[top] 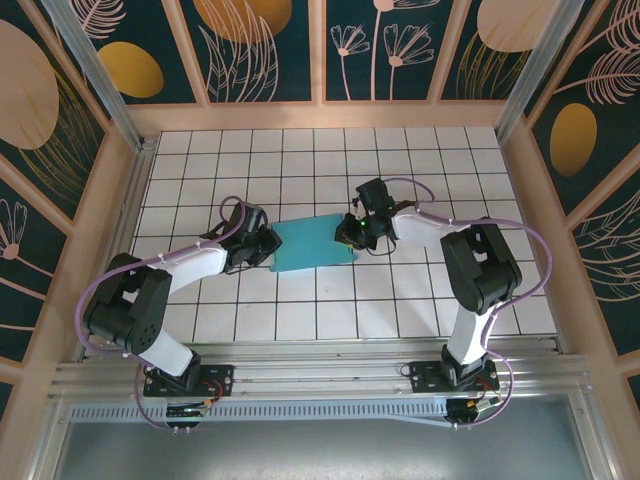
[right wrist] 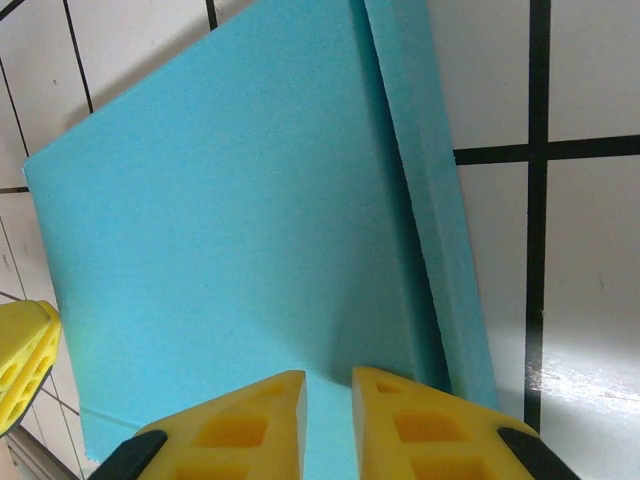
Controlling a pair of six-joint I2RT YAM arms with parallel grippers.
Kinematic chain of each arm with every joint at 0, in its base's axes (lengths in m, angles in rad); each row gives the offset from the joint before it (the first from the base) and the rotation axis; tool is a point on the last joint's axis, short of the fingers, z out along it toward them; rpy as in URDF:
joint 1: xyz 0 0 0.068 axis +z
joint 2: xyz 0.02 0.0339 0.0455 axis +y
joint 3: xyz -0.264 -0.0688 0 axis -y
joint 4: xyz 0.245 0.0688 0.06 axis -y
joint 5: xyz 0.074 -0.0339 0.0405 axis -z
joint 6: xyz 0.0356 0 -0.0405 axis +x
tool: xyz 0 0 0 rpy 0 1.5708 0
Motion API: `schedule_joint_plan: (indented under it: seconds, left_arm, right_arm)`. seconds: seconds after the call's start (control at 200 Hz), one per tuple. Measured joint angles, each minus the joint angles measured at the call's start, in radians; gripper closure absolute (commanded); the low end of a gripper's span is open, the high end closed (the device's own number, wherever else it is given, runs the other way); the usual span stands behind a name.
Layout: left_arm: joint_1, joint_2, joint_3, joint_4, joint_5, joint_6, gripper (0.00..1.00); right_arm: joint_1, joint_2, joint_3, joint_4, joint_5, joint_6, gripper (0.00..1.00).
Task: Fold the paper box
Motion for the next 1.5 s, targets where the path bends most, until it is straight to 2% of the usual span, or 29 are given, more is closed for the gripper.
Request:
schedule_joint_plan:
  seconds: [0.095,0.265,0.395,0.486,0.626,0.746,0.811,0.906,1.036,1.131,1.381,1.502]
  left_arm:
    - [-0.002,-0.001,0.002,-0.009,-0.016,0.007,0.73]
    - [-0.003,-0.052,0.005,-0.047,-0.053,0.016,0.71]
    - [-0.003,-0.121,0.003,-0.049,-0.075,0.03,0.68]
    - [-0.003,-0.13,0.003,-0.047,-0.079,0.052,0.64]
    - [-0.003,-0.079,0.002,-0.042,-0.074,0.092,0.62]
    - [-0.003,-0.015,-0.014,-0.007,-0.05,0.1,0.63]
    - [-0.005,0.014,-0.032,0.016,-0.028,0.102,0.67]
    - [-0.006,0.041,-0.047,0.072,0.0,0.107,0.79]
    - [-0.005,0.048,-0.059,0.124,0.008,0.109,0.8]
    - [-0.005,0.049,-0.063,0.135,0.008,0.11,0.76]
    - [-0.011,0.027,-0.002,0.019,-0.059,0.167,0.46]
    - [-0.012,-0.021,0.04,-0.021,-0.125,0.206,0.42]
  right_arm:
    - [0.001,-0.003,0.0,0.0,0.001,0.002,0.75]
    - [0.004,-0.044,-0.002,-0.002,0.047,0.006,0.68]
    - [0.003,-0.113,-0.049,0.035,0.111,0.011,0.55]
    - [0.004,-0.118,-0.059,0.045,0.135,0.0,0.52]
    - [0.006,-0.092,-0.06,0.051,0.148,-0.022,0.52]
    - [0.016,-0.059,-0.072,0.078,0.15,-0.031,0.58]
    - [0.018,-0.046,-0.097,0.1,0.15,-0.035,0.61]
    - [0.019,-0.03,-0.126,0.138,0.141,-0.035,0.64]
    - [0.018,-0.03,-0.126,0.149,0.145,-0.028,0.66]
    - [0.017,-0.031,-0.126,0.148,0.148,-0.027,0.64]
    - [0.011,-0.05,-0.094,0.112,0.184,-0.029,0.52]
    - [-0.021,-0.064,-0.077,0.115,0.184,-0.03,0.52]
